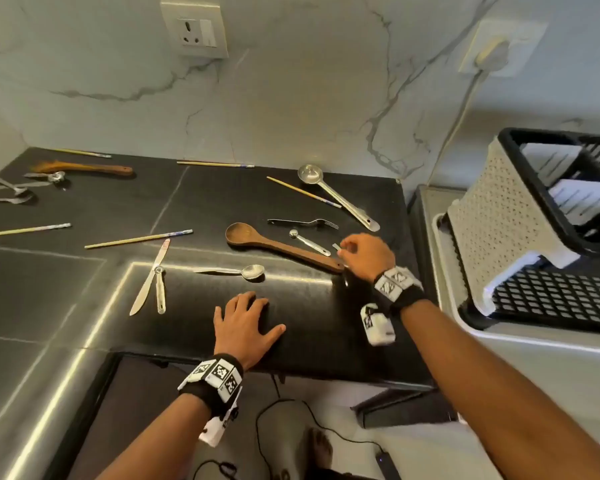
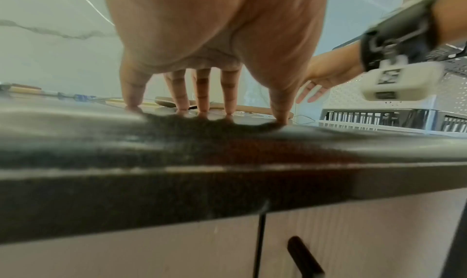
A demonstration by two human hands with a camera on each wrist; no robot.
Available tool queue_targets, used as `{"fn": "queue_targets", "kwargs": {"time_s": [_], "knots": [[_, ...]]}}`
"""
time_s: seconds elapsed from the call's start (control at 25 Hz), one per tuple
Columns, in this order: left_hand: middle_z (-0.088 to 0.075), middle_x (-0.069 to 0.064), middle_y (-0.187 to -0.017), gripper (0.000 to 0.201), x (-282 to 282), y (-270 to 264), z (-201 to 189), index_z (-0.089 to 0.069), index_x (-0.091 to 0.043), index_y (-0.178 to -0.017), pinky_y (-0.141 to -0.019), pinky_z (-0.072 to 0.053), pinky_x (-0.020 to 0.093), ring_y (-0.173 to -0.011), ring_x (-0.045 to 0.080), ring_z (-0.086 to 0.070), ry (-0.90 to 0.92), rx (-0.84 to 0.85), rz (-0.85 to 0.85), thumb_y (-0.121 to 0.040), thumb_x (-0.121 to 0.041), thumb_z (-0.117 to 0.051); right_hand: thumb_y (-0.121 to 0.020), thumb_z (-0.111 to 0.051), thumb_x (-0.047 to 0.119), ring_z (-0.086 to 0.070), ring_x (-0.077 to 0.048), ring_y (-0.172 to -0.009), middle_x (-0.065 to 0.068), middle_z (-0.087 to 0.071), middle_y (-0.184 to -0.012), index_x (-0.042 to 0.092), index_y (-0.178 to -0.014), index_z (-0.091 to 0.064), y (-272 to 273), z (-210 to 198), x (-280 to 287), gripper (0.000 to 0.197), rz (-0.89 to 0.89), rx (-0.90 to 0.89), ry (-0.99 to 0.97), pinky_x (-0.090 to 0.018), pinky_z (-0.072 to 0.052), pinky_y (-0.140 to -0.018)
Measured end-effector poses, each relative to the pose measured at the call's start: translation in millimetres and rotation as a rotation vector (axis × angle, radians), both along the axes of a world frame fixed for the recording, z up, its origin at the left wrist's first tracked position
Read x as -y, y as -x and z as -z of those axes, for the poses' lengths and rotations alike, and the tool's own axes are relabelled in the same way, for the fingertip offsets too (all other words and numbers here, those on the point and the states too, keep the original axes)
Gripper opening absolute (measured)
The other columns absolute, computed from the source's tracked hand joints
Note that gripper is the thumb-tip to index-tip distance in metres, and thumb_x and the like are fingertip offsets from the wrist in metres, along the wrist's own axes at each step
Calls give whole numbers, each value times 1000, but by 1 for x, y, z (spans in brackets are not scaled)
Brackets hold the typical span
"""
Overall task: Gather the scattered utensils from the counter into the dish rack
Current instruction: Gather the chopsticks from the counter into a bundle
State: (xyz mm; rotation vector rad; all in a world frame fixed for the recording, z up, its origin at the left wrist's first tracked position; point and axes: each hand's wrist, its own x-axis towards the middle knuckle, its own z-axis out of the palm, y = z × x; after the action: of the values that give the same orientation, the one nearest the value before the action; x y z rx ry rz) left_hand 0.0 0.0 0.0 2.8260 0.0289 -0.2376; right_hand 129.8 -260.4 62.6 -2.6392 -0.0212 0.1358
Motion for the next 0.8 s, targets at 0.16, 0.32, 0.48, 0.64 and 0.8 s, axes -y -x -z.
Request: {"fn": "queue_targets", "kwargs": {"time_s": [0.16, 0.32, 0.48, 0.64, 0.8], "knots": [[-40, -3, -148, 73, 0, -6, 2, -49, -37, -134, -117, -20, 58, -141, 23, -31, -33, 9, -8, -73, -76, -51, -88, -66, 32, -68, -24, -100, -3, -72, -114, 26, -114, -72, -102, -11, -9, 28, -64, -44, 40, -39, -55, -91], [-42, -5, -146, 77, -2, -9, 5, -53, -38, -131, -118, -19, 56, -139, 21, -33, 15, 18, -61, -66, -80, -46, -87, -68, 30, -66, -28, -105, -7, -69, -120, 19, -122, -68, -168, 2, -23, 36, -199, -77, 173, -43, -54, -95], [-42, -6, -145, 76, 0, -7, 7, -53, -39, -131, -120, -15, 56, -140, 19, -33, 40, 19, -81, -66, -80, -48, -85, -71, 33, -67, -30, -101, -8, -70, -115, 18, -121, -67, -207, 14, -27, 38, -204, -101, 254, -44, -55, -91], [-38, -10, -147, 73, 0, -13, 2, -49, -44, -131, -121, -13, 54, -142, 17, -27, 35, -42, -106, -67, -79, -53, -84, -73, 34, -67, -26, -88, -6, -71, -101, 18, -105, -73, -219, 27, -31, 26, -244, -122, 317, -40, -57, -81], [-36, -11, -147, 69, 3, -14, -4, -49, -45, -130, -121, -13, 52, -142, 16, -26, 53, -69, -124, -69, -76, -58, -81, -76, 29, -68, -25, -82, -6, -72, -93, 16, -94, -73, -224, 29, -36, 19, -245, -128, 312, -42, -59, -78]]}}
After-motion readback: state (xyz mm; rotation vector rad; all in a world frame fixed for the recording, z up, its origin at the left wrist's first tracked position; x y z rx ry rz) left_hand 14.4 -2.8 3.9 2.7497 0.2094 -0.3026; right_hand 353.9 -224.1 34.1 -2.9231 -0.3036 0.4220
